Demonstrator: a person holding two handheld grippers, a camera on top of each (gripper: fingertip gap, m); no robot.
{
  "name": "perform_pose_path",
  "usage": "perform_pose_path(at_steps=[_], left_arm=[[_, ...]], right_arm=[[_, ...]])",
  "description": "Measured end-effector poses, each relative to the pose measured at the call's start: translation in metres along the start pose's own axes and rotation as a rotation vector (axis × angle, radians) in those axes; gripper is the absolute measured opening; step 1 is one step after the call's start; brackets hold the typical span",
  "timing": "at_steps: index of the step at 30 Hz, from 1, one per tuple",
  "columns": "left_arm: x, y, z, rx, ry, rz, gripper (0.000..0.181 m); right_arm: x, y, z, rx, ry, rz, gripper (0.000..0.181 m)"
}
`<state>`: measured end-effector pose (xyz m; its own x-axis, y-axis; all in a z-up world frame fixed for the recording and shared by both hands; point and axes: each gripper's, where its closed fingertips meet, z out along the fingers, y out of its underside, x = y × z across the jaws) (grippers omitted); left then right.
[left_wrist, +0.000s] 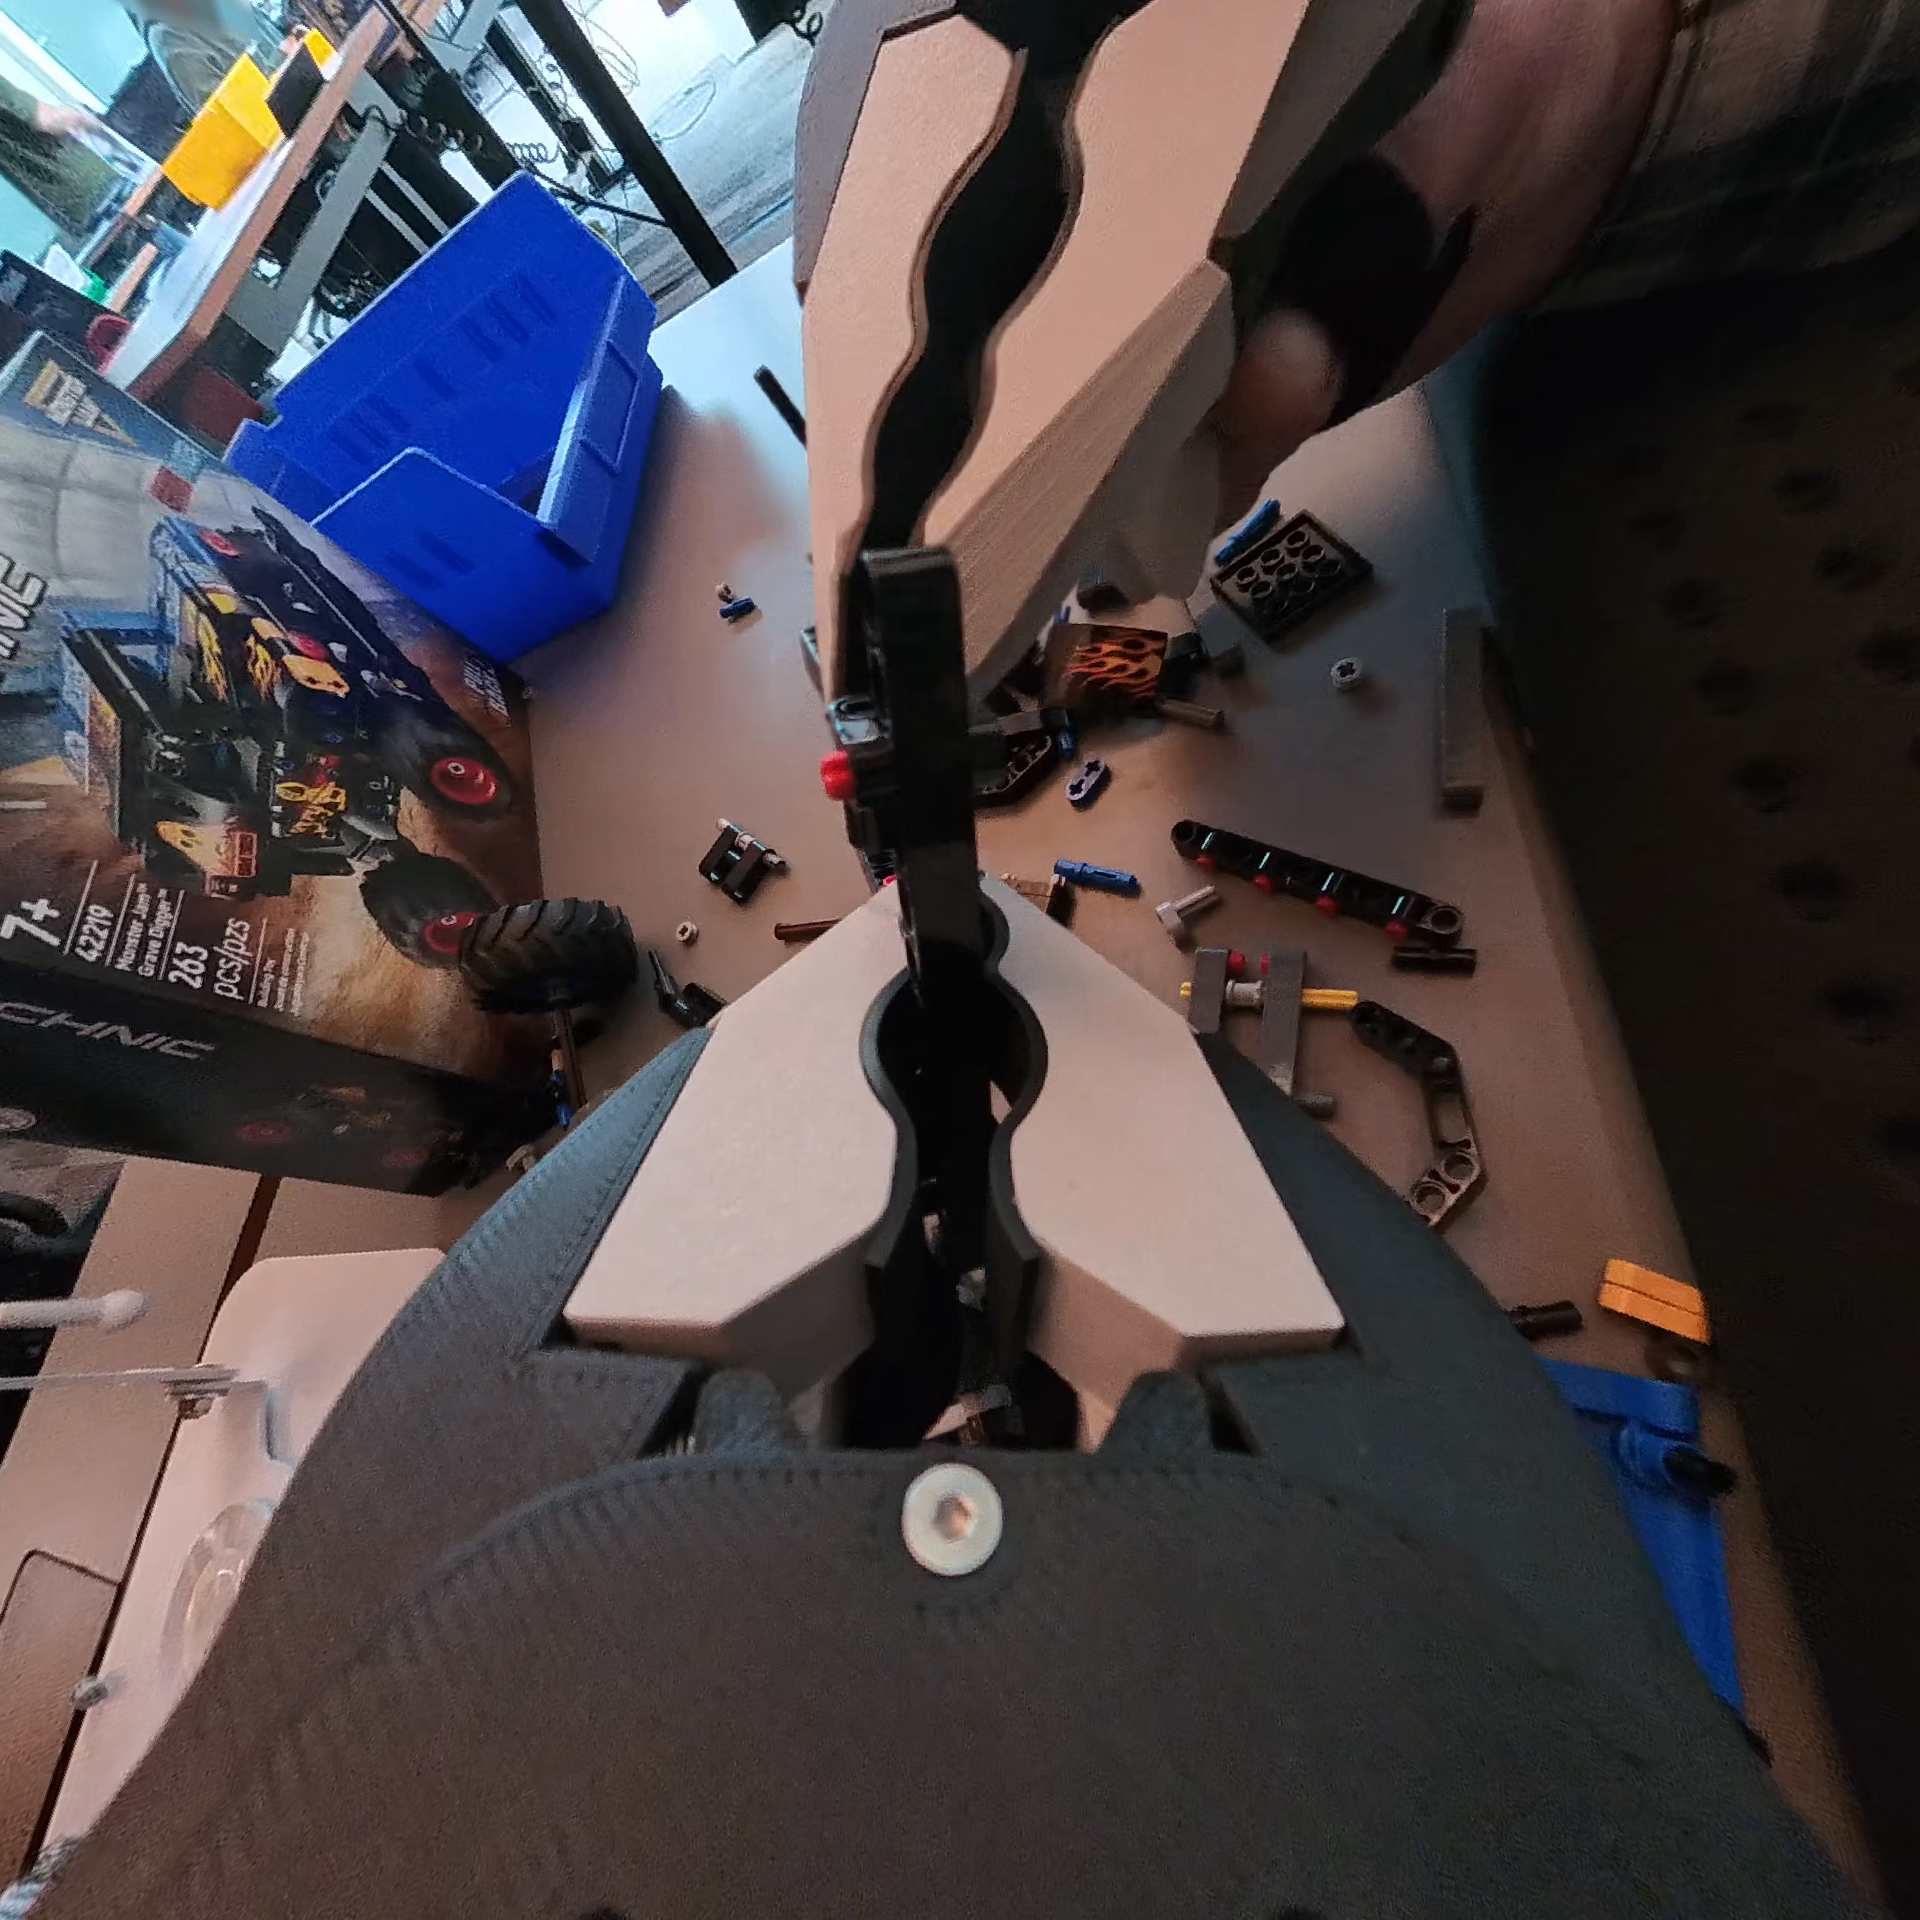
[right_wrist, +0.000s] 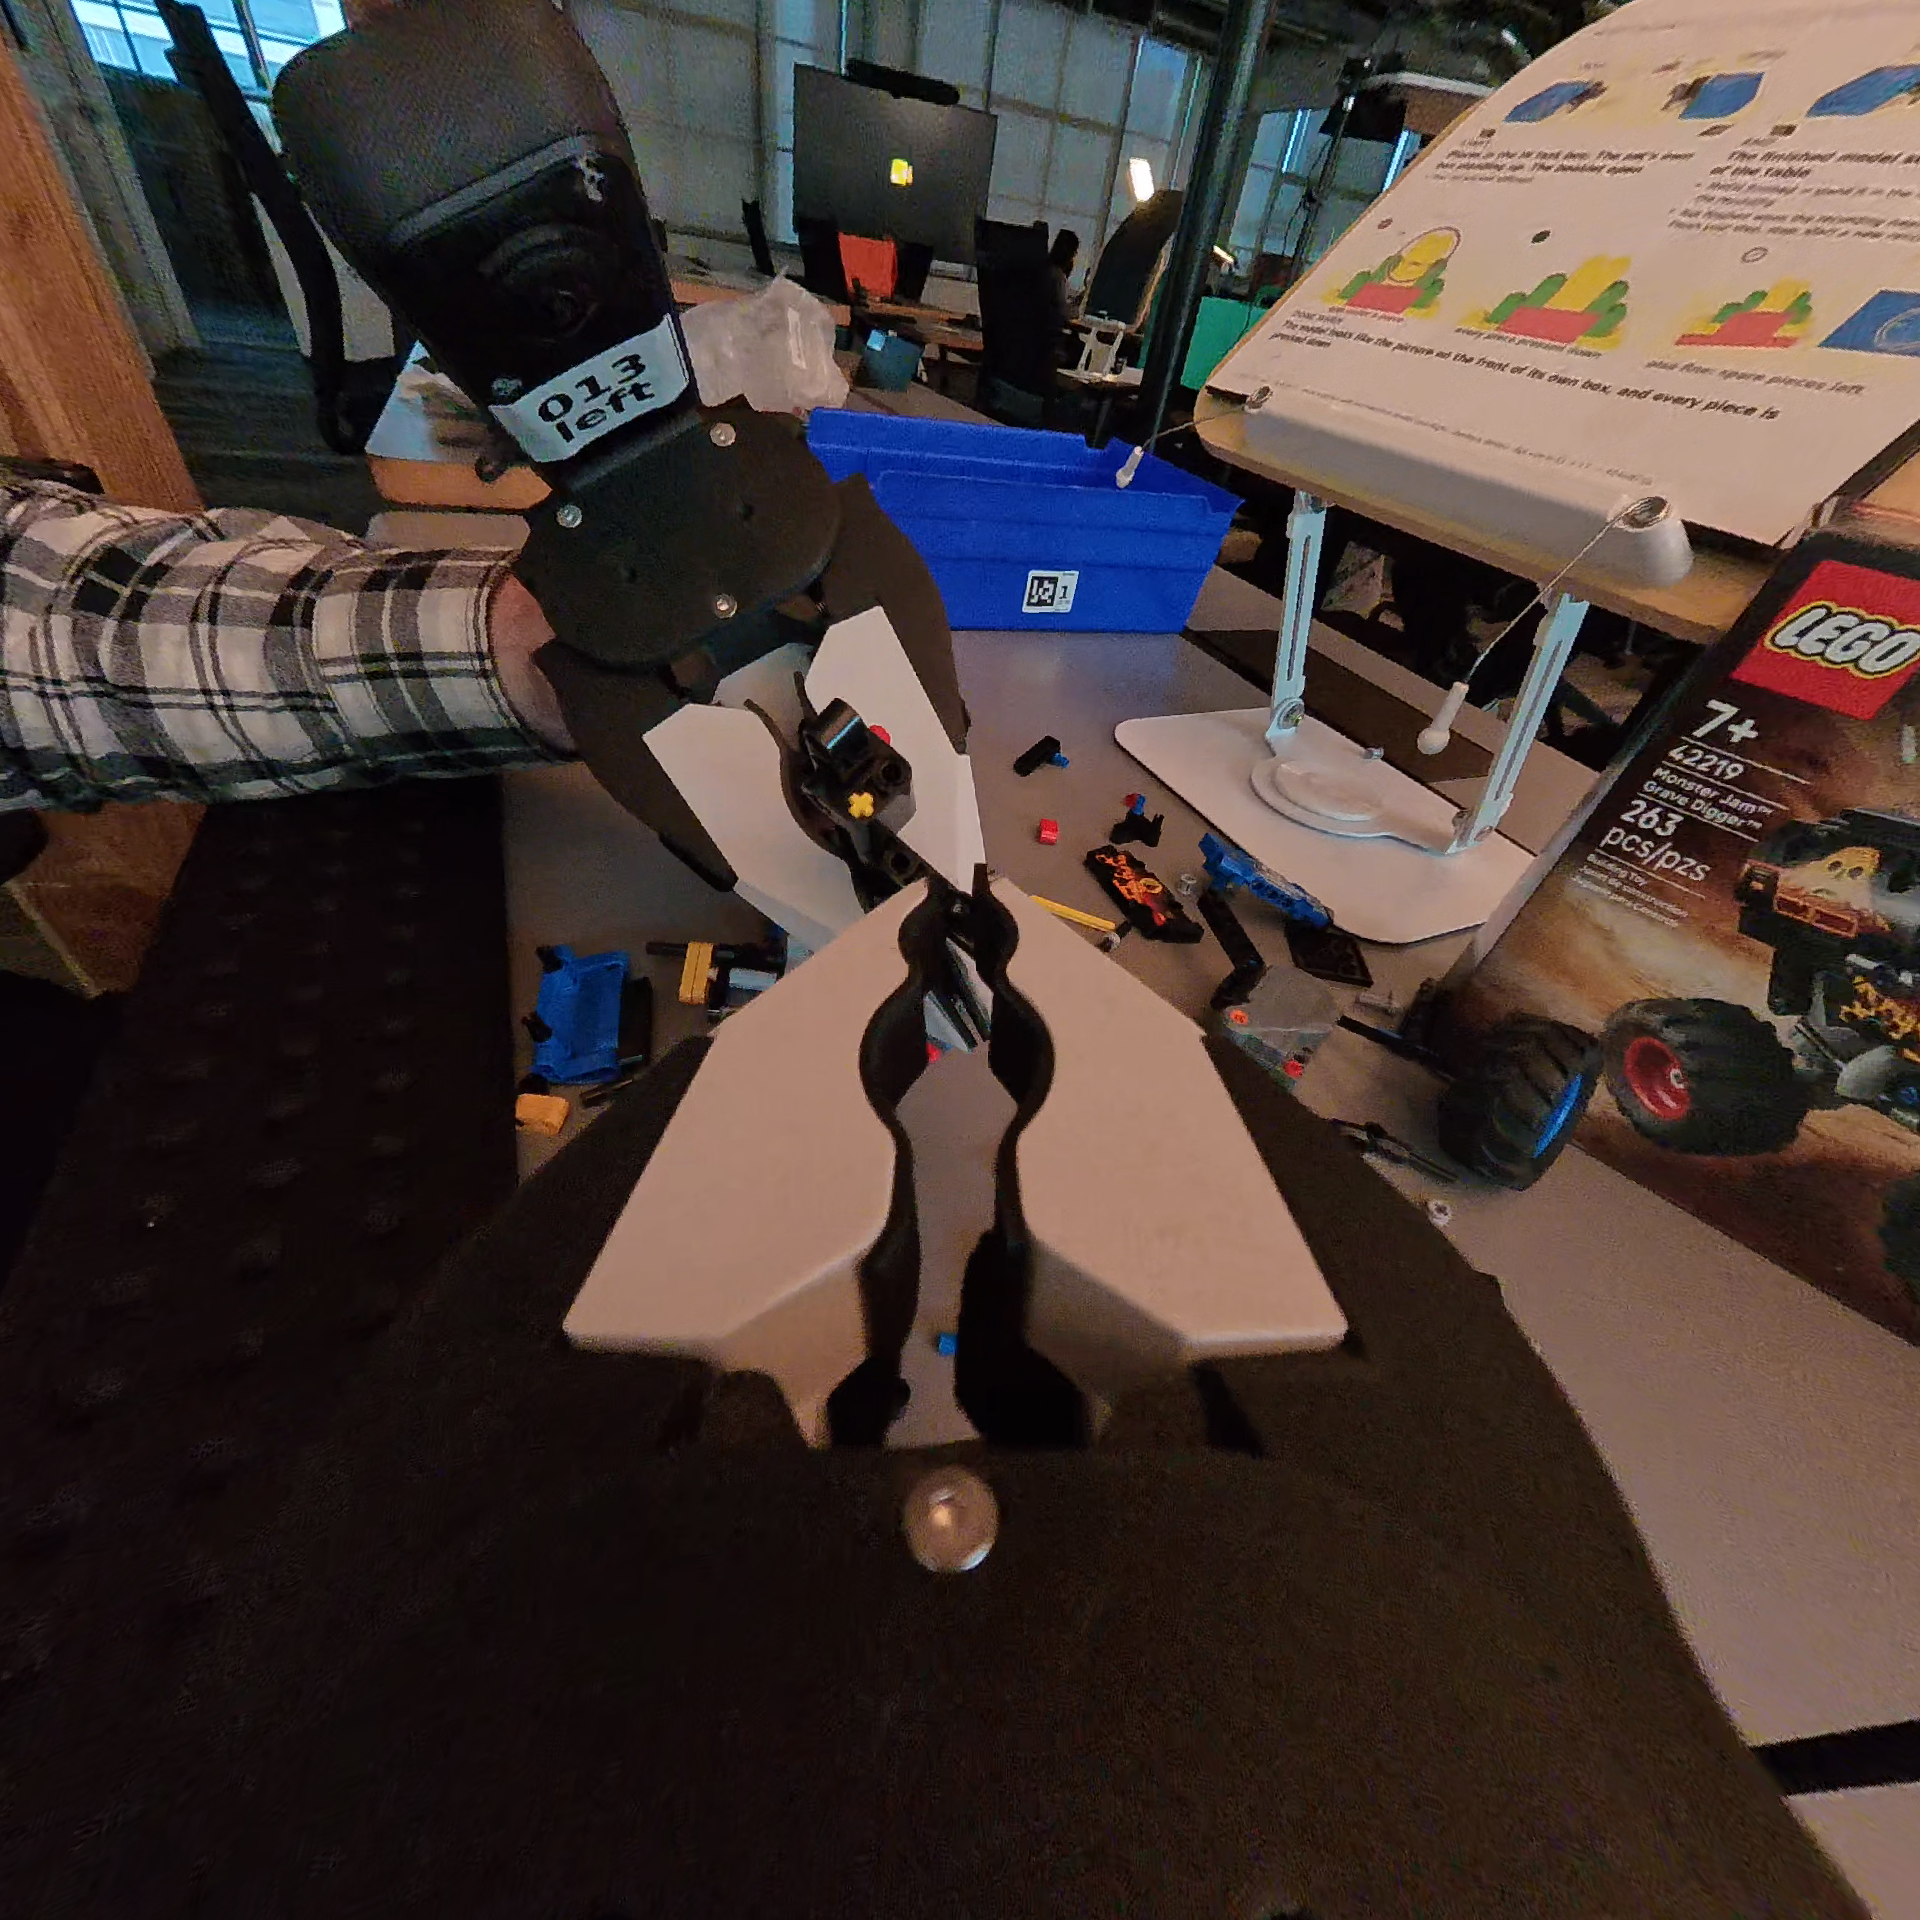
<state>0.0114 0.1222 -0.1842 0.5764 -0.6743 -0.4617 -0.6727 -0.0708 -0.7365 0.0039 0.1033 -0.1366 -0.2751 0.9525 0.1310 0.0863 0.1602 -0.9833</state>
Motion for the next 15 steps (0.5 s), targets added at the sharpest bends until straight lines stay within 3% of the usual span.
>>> perform_pose_path(at_steps=[6,11,12,13,14,15], left_arm=[[0.001,0.003,0.002,-0.013,0.001,0.004,0.0],[0.001,-0.004,0.004,0.016,-0.001,-0.011,0.001],[-0.006,0.012,0.009,-0.073,-0.044,0.004,0.0],[-0.009,0.052,0.017,-0.255,-0.065,0.077,0.0],[-0.006,0.063,0.021,-0.253,-0.052,0.031,0.001],[-0.005,0.046,0.016,-0.177,-0.047,-0.001,0.0]], right_arm=[[-0.002,0.005,0.001,-0.048,0.003,-0.033,0.001],[-0.005,-0.01,-0.006,0.035,-0.026,0.03,0.0],[-0.013,-0.026,-0.011,0.111,-0.065,0.041,0.0],[-0.015,-0.05,-0.024,0.258,-0.119,0.093,0.0],[-0.003,-0.055,-0.034,0.319,-0.082,0.113,0.0],[0.009,-0.049,-0.039,0.312,-0.036,0.137,0.0]])
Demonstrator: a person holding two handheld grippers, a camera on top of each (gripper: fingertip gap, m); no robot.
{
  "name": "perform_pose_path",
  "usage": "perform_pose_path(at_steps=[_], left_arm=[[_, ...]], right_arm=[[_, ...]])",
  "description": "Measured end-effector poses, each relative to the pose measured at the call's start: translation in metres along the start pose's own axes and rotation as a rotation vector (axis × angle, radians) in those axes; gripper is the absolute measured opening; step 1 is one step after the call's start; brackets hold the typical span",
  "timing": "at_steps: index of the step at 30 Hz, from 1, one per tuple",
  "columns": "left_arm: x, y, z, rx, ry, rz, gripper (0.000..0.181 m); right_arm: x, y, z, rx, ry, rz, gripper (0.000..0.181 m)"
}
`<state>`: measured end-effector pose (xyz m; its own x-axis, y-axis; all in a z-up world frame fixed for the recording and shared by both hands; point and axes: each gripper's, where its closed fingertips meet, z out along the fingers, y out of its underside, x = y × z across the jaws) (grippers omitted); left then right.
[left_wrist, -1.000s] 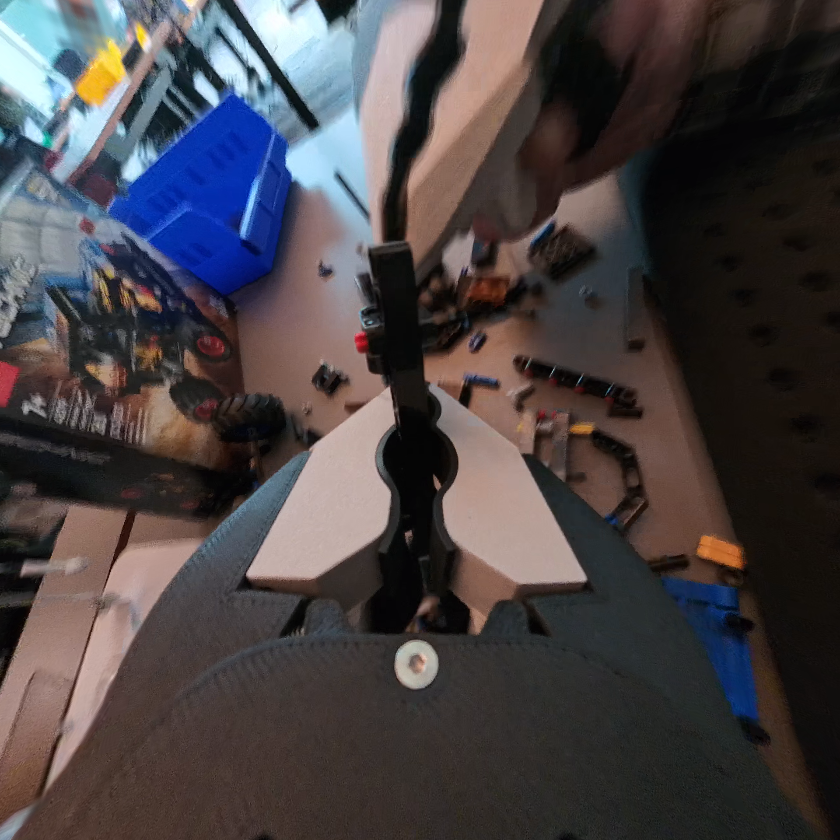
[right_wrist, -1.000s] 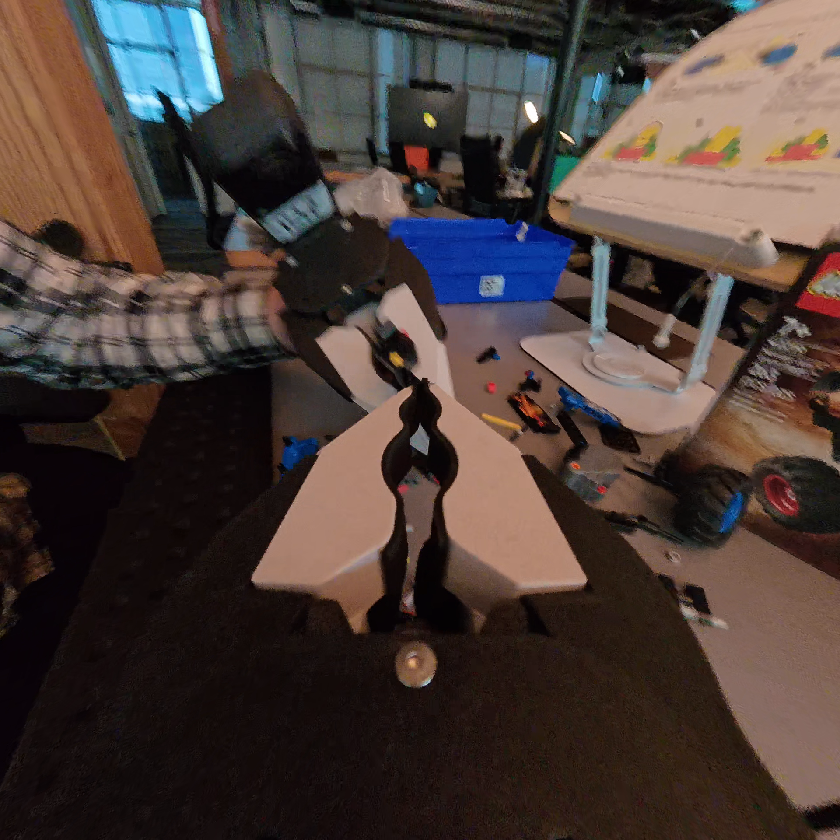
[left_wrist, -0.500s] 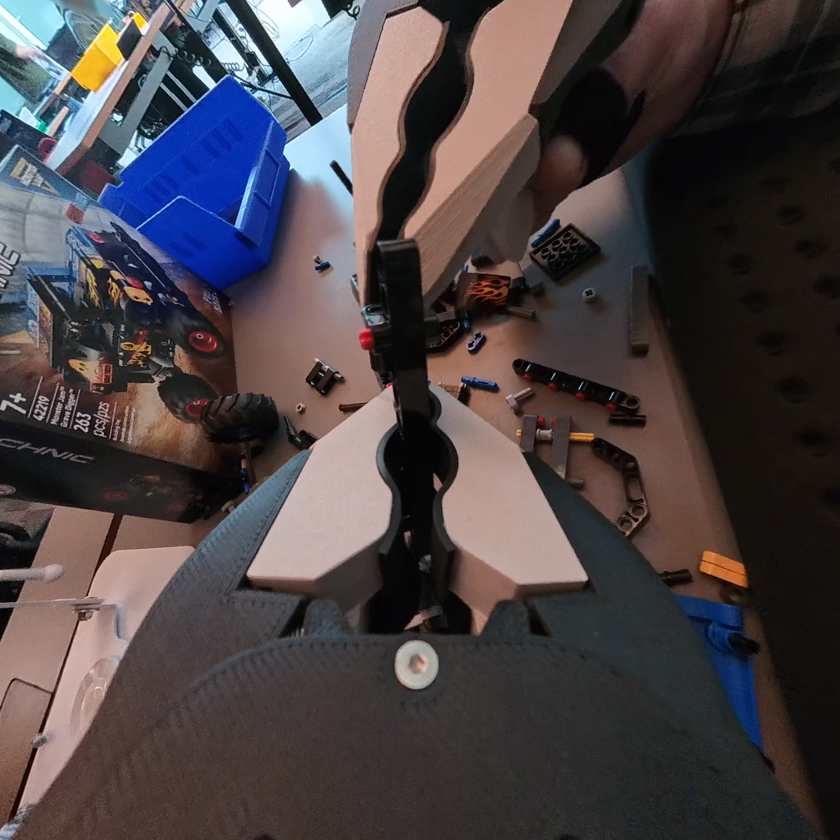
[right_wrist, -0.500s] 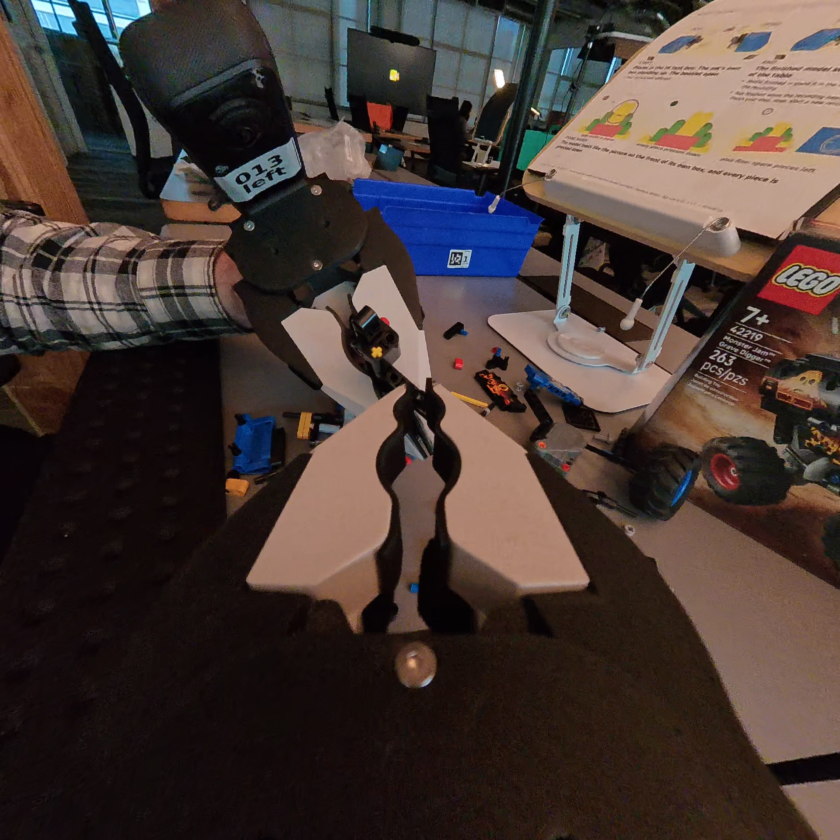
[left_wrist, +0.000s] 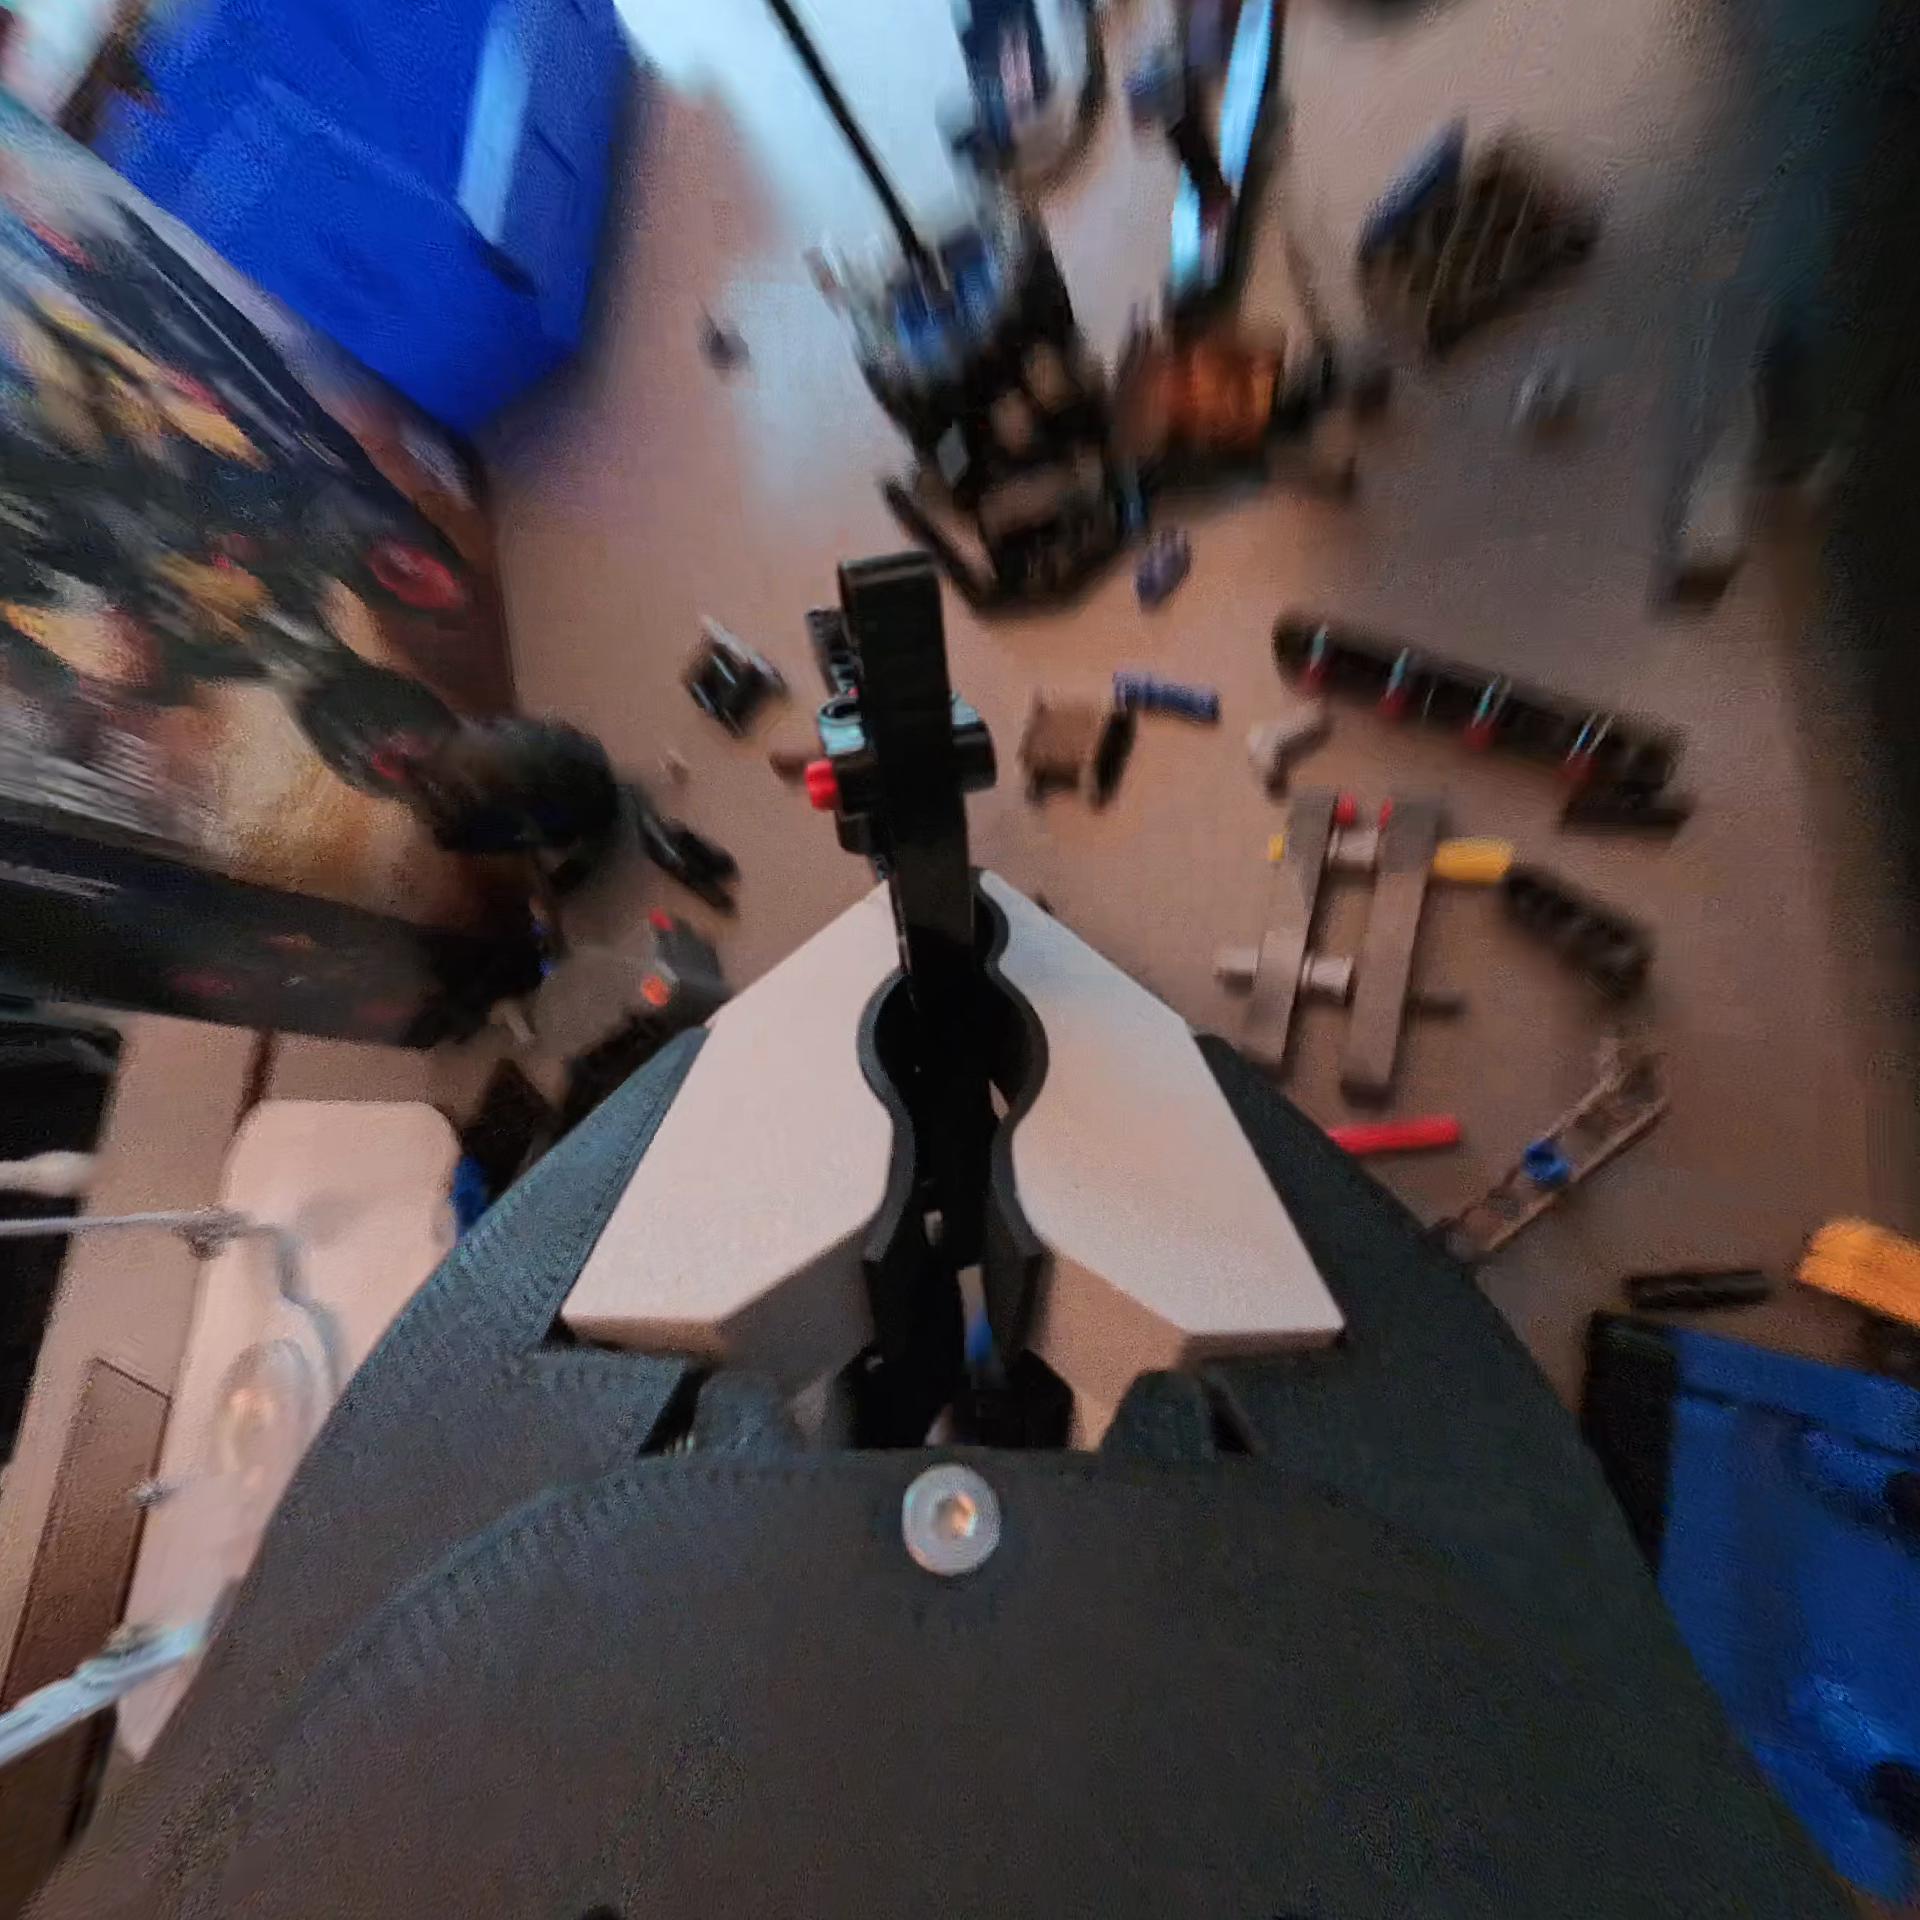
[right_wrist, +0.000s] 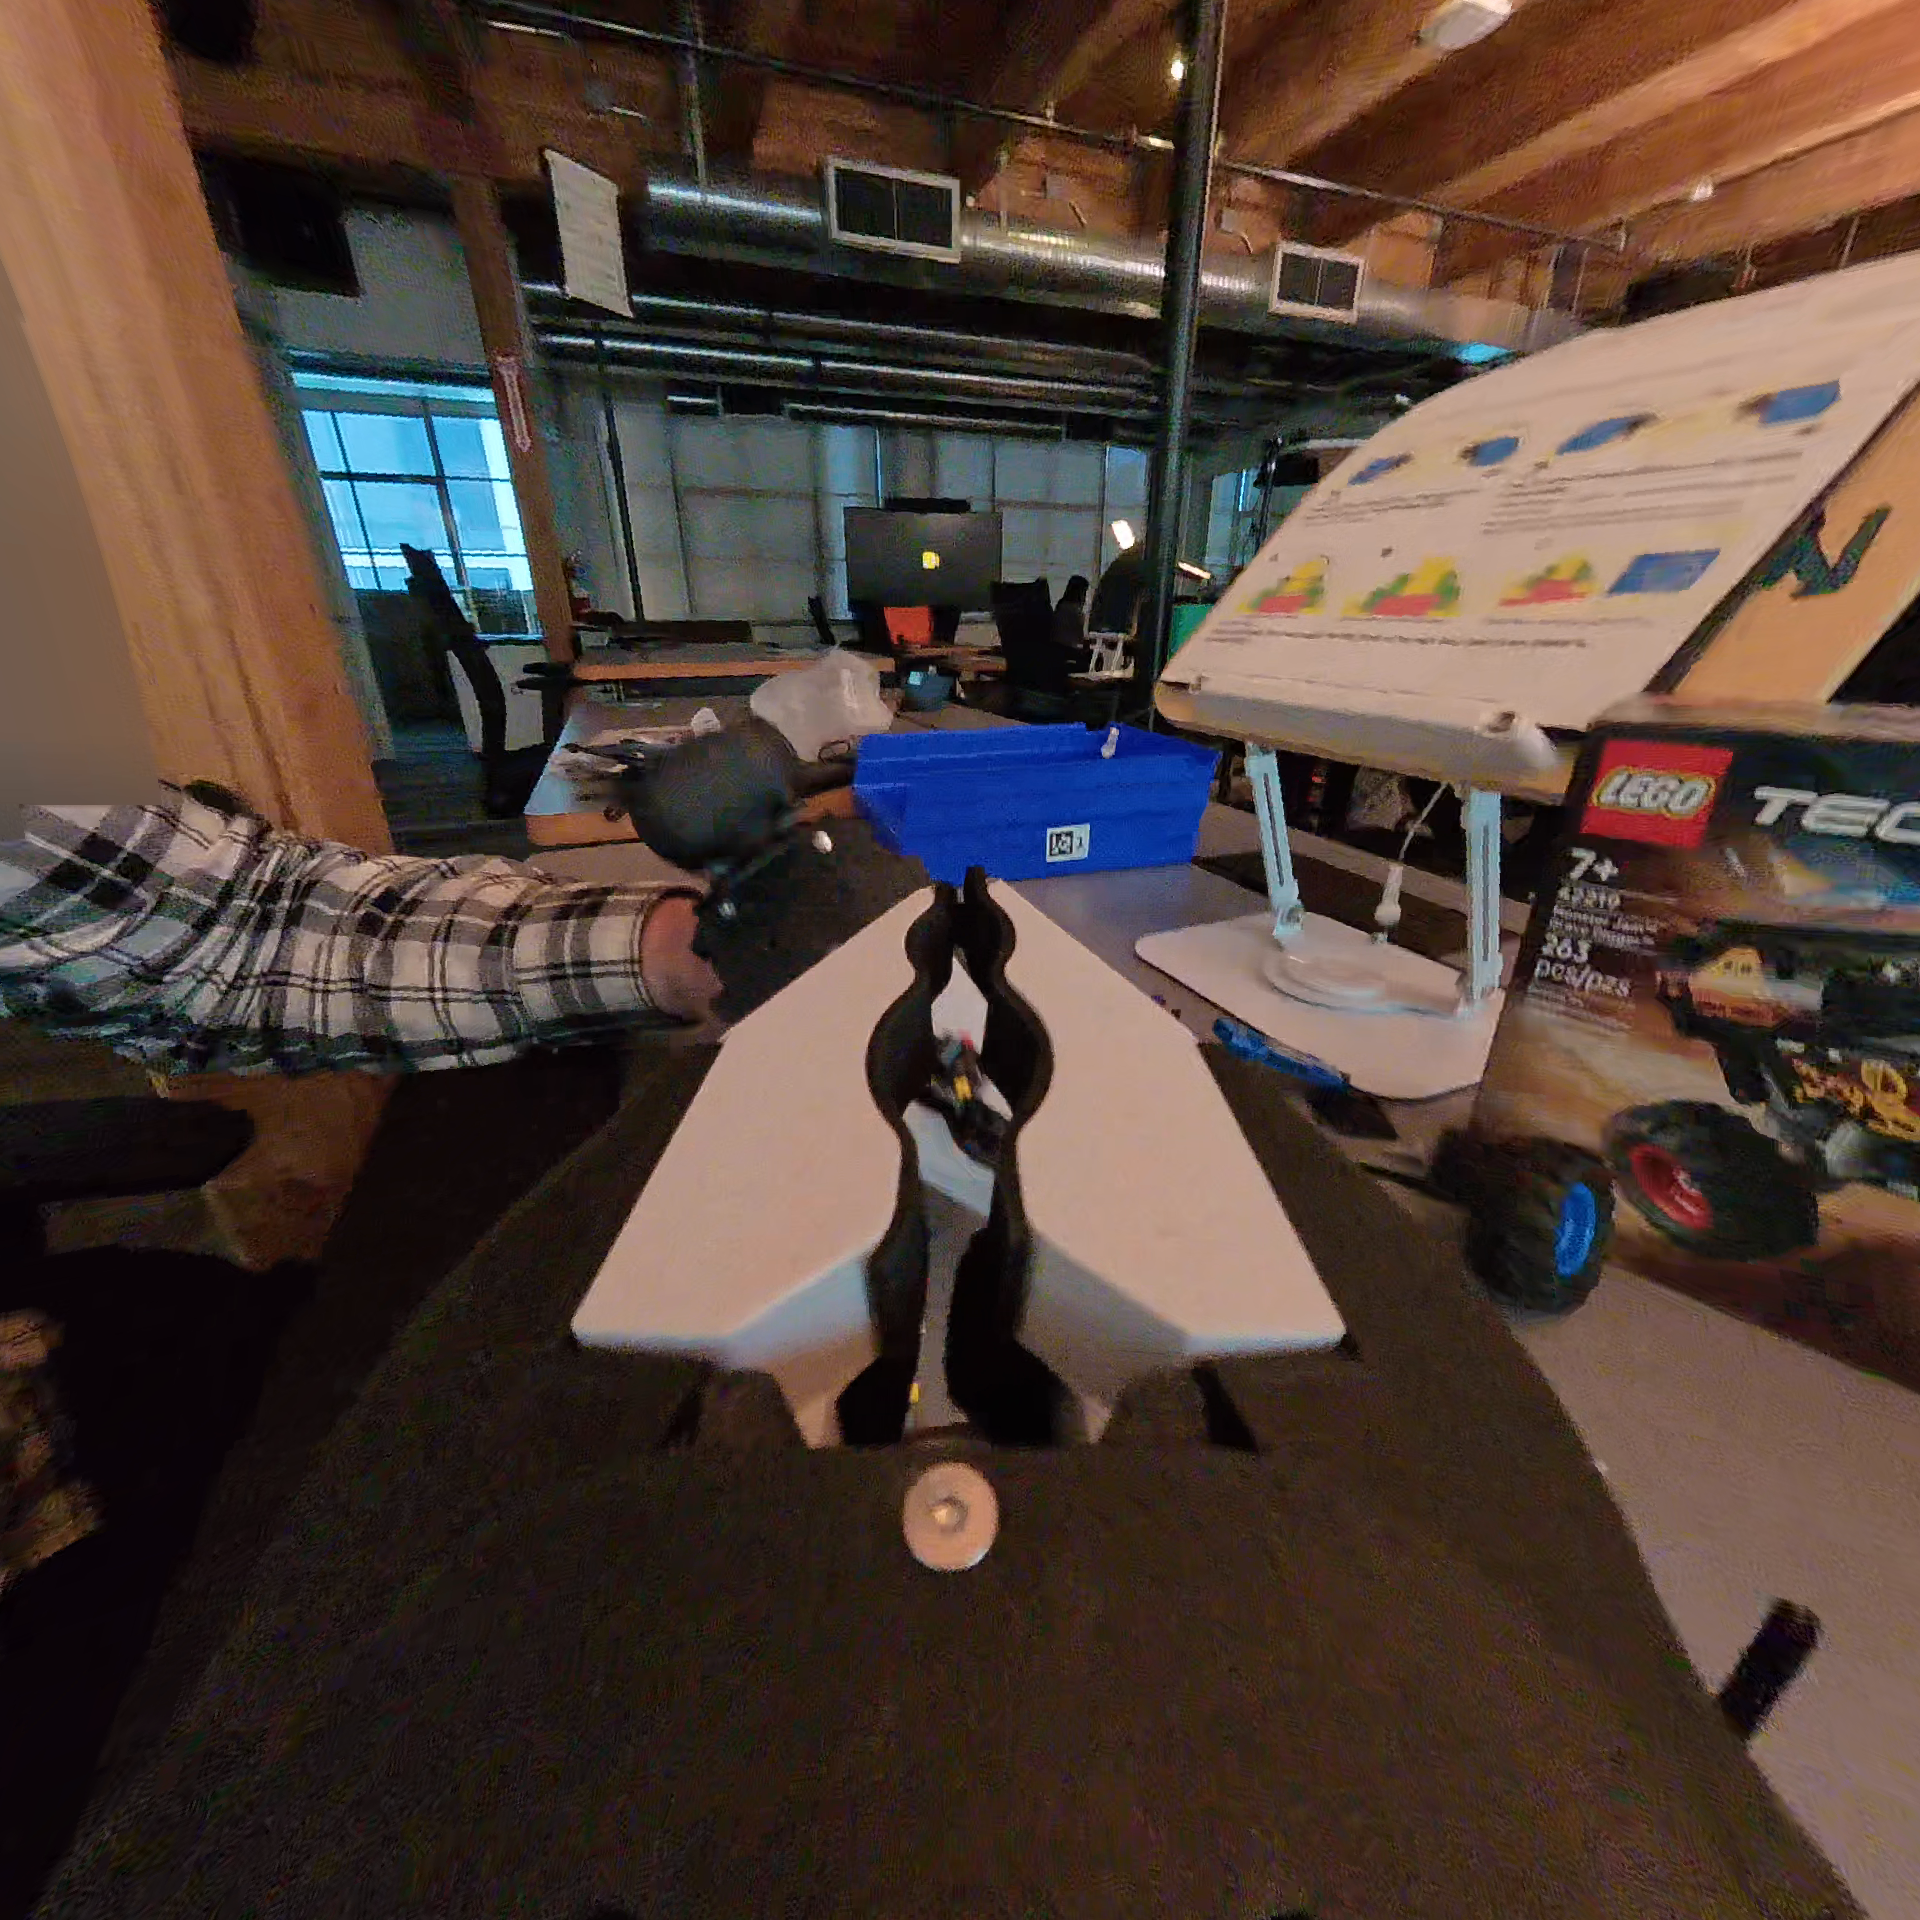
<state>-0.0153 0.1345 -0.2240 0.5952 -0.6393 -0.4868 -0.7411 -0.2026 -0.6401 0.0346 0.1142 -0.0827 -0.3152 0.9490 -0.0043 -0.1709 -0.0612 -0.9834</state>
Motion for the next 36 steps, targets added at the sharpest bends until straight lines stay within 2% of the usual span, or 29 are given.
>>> perform_pose_path(at_steps=[2,5,7,10,15,19,22,26,33,34,35,36], left_arm=[[-0.008,-0.037,-0.017,0.153,-0.016,-0.038,0.0],[-0.012,-0.031,-0.016,0.161,0.013,-0.066,0.0],[-0.011,-0.033,-0.023,0.207,0.038,-0.11,0.0],[-0.005,-0.024,-0.021,0.177,0.085,-0.113,0.0],[0.0,-0.029,-0.026,0.22,0.123,-0.119,0.0],[-0.001,-0.033,-0.031,0.246,0.126,-0.127,0.0],[0.004,-0.039,-0.035,0.271,0.15,-0.124,0.0],[0.009,-0.042,-0.036,0.279,0.177,-0.115,0.0],[0.009,-0.049,-0.043,0.323,0.179,-0.101,0.0],[0.004,-0.051,-0.044,0.333,0.152,-0.11,0.002],[0.0,-0.053,-0.044,0.343,0.125,-0.116,0.014],[-0.005,-0.056,-0.044,0.355,0.088,-0.117,0.034]], right_arm=[[0.007,0.014,-0.004,-0.098,0.024,-0.018,0.0],[0.008,0.032,0.001,-0.184,-0.005,0.041,0.001],[0.009,0.055,0.002,-0.323,0.04,-0.071,0.003],[0.007,0.075,0.003,-0.431,0.021,-0.073,0.018],[0.031,0.064,-0.005,-0.374,0.141,-0.064,0.023],[0.041,0.072,-0.008,-0.413,0.192,-0.066,0.02],[0.041,0.076,-0.006,-0.425,0.183,-0.079,0.009],[0.036,0.072,-0.004,-0.399,0.16,-0.059,0.007],[0.033,0.077,-0.005,-0.447,0.142,-0.088,0.0],[0.033,0.077,-0.005,-0.451,0.144,-0.092,0.0],[0.032,0.075,-0.004,-0.442,0.139,-0.101,0.0],[0.028,0.073,-0.002,-0.429,0.121,-0.089,0.0]])
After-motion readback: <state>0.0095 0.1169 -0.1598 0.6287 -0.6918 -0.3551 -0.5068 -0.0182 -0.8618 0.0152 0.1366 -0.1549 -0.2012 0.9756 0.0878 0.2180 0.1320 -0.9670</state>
